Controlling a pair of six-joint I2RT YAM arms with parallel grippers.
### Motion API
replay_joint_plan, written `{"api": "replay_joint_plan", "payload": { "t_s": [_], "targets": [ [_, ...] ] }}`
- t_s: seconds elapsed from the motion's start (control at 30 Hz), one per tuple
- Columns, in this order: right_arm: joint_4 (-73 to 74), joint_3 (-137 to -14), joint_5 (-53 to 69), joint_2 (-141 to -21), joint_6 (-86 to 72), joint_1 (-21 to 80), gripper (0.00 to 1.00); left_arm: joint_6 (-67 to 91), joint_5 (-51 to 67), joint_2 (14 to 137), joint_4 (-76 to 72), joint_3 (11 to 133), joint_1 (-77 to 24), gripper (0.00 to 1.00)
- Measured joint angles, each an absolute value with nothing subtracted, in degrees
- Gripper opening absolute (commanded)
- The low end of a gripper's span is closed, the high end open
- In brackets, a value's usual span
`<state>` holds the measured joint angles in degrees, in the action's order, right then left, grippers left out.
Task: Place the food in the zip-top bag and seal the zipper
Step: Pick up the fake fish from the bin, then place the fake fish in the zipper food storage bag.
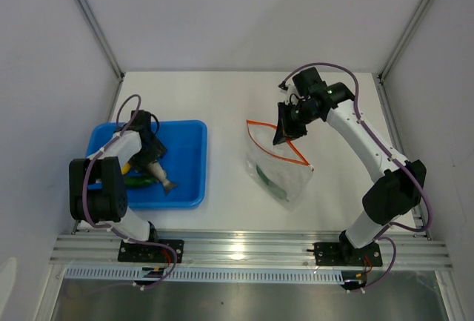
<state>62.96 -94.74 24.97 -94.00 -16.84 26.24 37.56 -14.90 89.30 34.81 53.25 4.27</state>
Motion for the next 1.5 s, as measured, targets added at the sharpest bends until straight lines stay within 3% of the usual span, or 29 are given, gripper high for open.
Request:
{"api": "replay_joint_plan", "payload": {
  "t_s": [0.3,0.33,0.37,0.43,0.47,0.57,0.8,1.33,1.5],
  "targets": [
    [62.94,-94.50,25.30,-94.00,-16.88,26.13,0.00,37.60,-14.94,93.12,35.73,55.22,5.19,0.66],
    [62.94,-94.50,25.34,-94.00,-16.88,26.13,0.00,37.56,-14.92,93.54,35.73,55.61,5.23,0.62],
    [62.92,-94.50,25.36,-94.00,-16.88,26.13,0.00,37.56,-14.94,93.80,35.66,55.90,5.26,0.46],
    [62.92,-94.50,25.39,-94.00,-16.91,26.13,0.00,37.41,-14.87,93.89,35.59,55.96,5.28,0.38],
    [62.92,-94.50,25.41,-94.00,-16.91,26.13,0.00,37.28,-14.87,93.89,35.57,55.99,5.28,0.28],
    [62.85,-94.48,25.43,-93.97,-16.97,26.13,0.00,37.01,-14.63,93.89,35.53,55.96,5.30,0.16],
    [62.54,-93.49,25.56,-93.60,-17.67,26.13,0.00,36.99,-12.75,91.55,34.83,54.28,5.41,0.01],
    [60.47,-91.31,24.64,-92.33,-18.39,27.42,0.00,40.16,1.76,63.79,39.16,57.36,4.71,0.01],
    [60.03,-91.31,24.84,-92.33,-18.65,27.68,0.00,41.85,2.81,57.21,39.68,62.63,-2.04,0.01]
  ]
}}
